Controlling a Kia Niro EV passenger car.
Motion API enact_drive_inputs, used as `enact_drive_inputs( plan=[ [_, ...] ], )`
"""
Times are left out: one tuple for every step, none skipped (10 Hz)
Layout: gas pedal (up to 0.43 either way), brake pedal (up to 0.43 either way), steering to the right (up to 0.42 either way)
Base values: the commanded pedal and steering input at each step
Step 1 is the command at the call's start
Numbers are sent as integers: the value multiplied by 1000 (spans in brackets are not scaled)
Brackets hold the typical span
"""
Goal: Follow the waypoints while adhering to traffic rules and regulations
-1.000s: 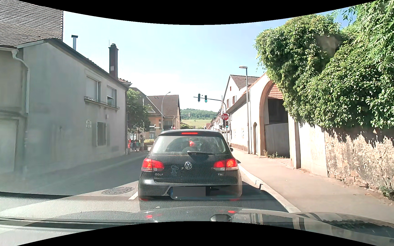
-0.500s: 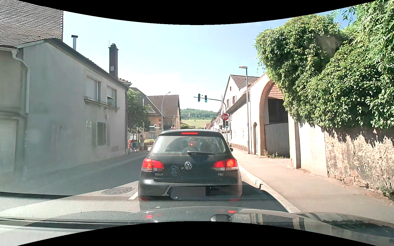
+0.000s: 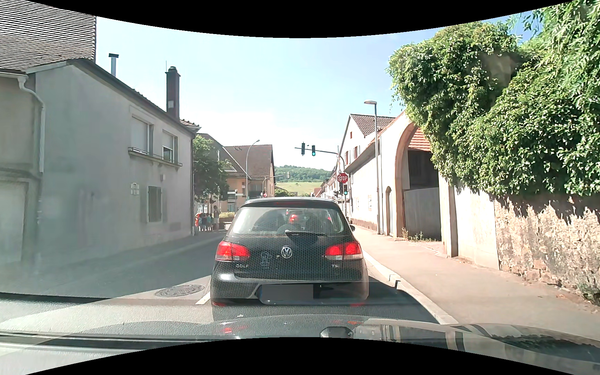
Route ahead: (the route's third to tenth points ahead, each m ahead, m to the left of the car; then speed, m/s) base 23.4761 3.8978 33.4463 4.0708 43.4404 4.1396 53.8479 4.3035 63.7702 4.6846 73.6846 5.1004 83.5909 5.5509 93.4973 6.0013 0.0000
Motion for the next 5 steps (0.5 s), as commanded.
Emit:
enact_drive_inputs(
  plan=[
    [0, 268, 3],
    [0, 268, 3],
    [0, 262, 3],
    [0, 268, 3],
    [0, 268, 3]
  ],
)
